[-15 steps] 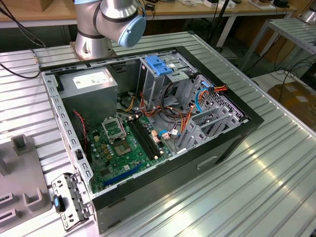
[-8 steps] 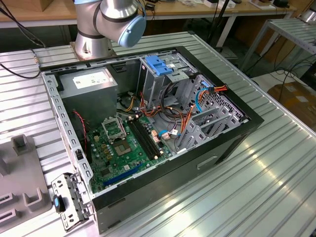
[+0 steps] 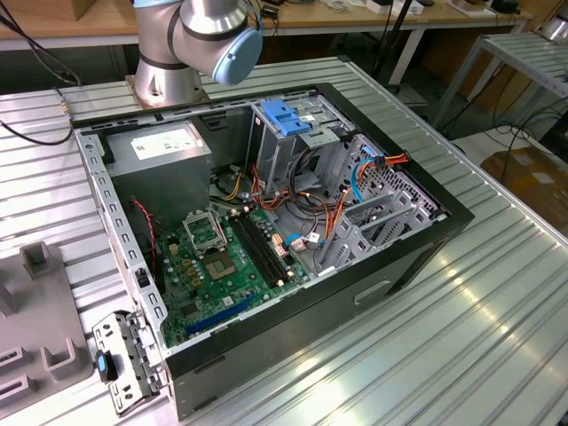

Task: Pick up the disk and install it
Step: 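Pick up the disk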

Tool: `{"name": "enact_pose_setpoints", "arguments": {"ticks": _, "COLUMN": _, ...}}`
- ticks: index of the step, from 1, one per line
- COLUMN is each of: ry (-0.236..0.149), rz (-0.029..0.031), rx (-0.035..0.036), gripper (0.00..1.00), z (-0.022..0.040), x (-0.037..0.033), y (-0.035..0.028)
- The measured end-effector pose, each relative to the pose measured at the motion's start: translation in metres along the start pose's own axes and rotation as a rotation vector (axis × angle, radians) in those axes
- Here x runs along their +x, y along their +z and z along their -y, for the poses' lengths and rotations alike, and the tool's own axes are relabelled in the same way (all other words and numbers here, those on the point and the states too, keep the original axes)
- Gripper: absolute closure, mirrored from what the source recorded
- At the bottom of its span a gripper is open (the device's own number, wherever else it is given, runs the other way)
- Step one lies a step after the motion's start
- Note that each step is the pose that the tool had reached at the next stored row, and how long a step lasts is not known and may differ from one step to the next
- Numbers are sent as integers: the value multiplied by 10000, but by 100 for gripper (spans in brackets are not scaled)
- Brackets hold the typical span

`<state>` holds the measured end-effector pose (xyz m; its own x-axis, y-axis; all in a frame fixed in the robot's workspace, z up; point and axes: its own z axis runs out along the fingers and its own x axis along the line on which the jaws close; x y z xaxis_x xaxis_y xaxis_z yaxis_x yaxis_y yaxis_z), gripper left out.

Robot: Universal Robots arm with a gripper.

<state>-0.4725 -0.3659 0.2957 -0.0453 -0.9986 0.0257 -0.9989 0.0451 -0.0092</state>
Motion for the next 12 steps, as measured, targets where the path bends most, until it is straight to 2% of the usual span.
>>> {"name": "enact_pose_setpoints", "arguments": {"ticks": 6, "ry": 0, "rz": 0, "rx": 0, "gripper": 57, "z": 0, "x": 0, "y": 2}}
{"name": "enact_pose_setpoints", "arguments": {"ticks": 8, "ry": 0, "rz": 0, "rx": 0, "gripper": 58, "z": 0, "x": 0, "y": 2}}
{"name": "enact_pose_setpoints", "arguments": {"ticks": 9, "ry": 0, "rz": 0, "rx": 0, "gripper": 63, "z": 0, "x": 0, "y": 2}}
{"name": "enact_pose_setpoints", "arguments": {"ticks": 12, "ry": 0, "rz": -1, "rx": 1, "gripper": 63, "z": 0, "x": 0, "y": 2}}
